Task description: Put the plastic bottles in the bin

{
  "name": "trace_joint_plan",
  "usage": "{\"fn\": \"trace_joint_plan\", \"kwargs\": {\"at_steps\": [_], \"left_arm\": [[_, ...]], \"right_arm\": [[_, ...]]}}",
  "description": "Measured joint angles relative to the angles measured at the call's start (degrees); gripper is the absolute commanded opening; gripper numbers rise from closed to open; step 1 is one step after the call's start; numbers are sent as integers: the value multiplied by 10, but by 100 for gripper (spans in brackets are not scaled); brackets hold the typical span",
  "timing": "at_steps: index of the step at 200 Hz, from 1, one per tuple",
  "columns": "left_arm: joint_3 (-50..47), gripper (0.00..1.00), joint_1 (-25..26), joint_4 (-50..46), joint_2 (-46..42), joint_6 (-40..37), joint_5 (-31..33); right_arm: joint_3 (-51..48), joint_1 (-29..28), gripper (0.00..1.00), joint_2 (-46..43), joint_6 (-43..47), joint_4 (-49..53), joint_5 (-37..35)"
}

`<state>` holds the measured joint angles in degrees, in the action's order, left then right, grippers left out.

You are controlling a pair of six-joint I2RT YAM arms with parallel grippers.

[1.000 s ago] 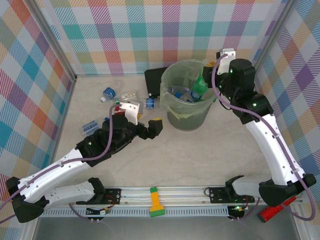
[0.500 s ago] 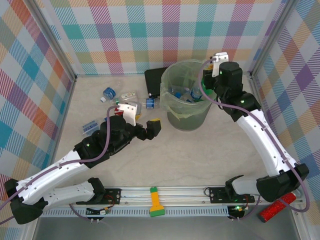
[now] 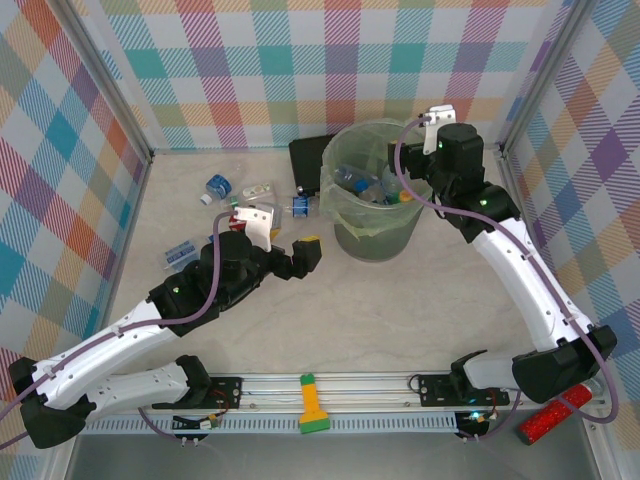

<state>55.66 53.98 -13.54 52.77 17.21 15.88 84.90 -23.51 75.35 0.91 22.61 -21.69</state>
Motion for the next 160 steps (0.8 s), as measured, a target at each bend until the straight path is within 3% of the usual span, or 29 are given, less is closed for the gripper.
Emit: {"fn": "trace_joint_plan", "kwargs": {"at_steps": [100,160], "left_arm": [[0,99,-10,-54,12,40,79],[-18,99,-136,-115,30,95,93]], "right_arm": [[3,0,99,-4,-31,31,60],[4,-9,99,-39,-85,54,153]]}}
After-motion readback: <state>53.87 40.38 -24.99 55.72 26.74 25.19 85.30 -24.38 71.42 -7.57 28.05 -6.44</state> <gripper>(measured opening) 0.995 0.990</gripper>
